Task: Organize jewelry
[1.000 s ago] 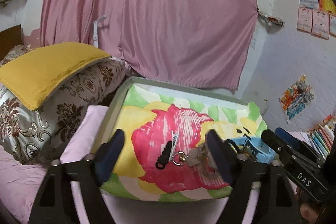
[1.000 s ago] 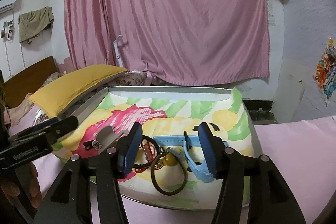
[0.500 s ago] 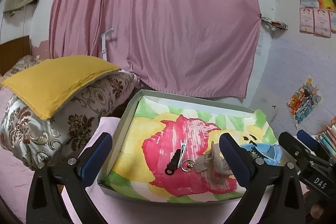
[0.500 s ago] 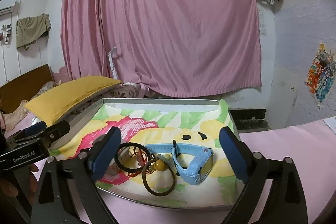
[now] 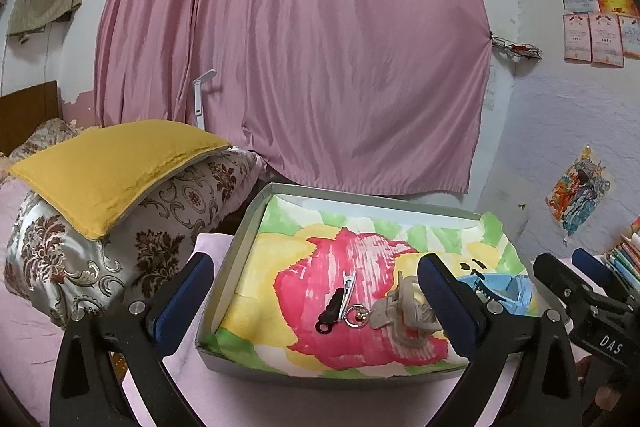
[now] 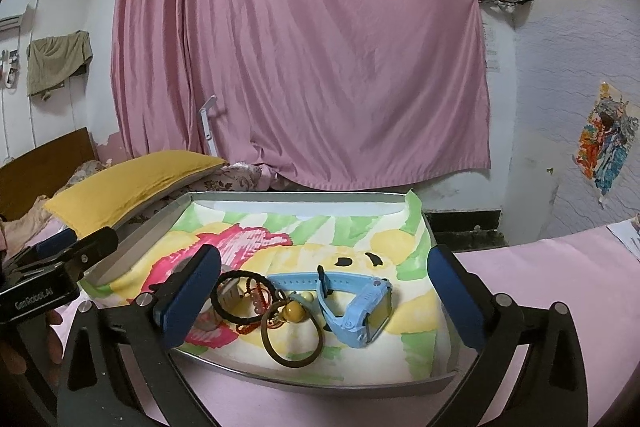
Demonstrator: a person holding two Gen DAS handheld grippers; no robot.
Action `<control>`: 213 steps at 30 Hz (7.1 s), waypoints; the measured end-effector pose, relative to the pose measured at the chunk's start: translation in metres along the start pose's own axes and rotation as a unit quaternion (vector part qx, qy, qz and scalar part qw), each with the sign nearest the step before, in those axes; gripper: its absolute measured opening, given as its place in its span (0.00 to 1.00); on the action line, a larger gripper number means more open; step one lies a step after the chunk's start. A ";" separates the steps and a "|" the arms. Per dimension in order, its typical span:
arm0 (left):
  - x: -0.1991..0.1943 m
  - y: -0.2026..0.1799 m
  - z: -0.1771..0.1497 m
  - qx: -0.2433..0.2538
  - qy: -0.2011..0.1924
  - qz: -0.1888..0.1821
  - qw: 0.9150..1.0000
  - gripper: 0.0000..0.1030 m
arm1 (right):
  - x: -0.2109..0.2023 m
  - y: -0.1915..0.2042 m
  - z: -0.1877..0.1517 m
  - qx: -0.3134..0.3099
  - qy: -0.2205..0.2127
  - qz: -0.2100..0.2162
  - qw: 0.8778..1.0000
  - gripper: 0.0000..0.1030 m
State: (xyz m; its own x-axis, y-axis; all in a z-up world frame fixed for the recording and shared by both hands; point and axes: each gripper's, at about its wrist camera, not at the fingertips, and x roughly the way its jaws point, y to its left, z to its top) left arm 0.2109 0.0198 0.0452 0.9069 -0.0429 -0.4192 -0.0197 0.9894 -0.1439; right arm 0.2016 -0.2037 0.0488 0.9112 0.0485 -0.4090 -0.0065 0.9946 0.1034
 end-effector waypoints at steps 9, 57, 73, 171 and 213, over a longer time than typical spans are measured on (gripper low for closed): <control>-0.016 -0.004 -0.003 0.012 -0.028 0.005 1.000 0.99 | -0.032 0.004 -0.003 -0.005 -0.019 0.018 1.000 0.98; -0.134 -0.013 -0.095 0.022 -0.042 -0.016 0.999 0.99 | -0.132 -0.016 -0.092 0.002 0.010 -0.004 1.000 0.98; -0.133 -0.009 -0.113 0.016 -0.035 -0.025 0.999 0.99 | -0.138 -0.015 -0.094 0.014 -0.014 0.003 1.000 0.98; -0.124 -0.002 -0.122 -0.004 -0.002 -0.028 1.000 0.99 | -0.136 -0.014 -0.093 0.012 -0.010 0.010 1.000 0.98; -0.122 -0.007 -0.120 0.006 0.014 0.001 1.000 0.99 | -0.139 -0.008 -0.095 0.009 -0.008 0.023 1.000 0.98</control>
State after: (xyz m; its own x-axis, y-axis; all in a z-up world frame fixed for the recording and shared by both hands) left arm 0.0504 0.0017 -0.0100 0.8946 -0.0450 -0.4447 -0.0160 0.9911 -0.1324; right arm 0.0357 -0.2093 0.0186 0.9167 0.0922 -0.3888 -0.0407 0.9895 0.1388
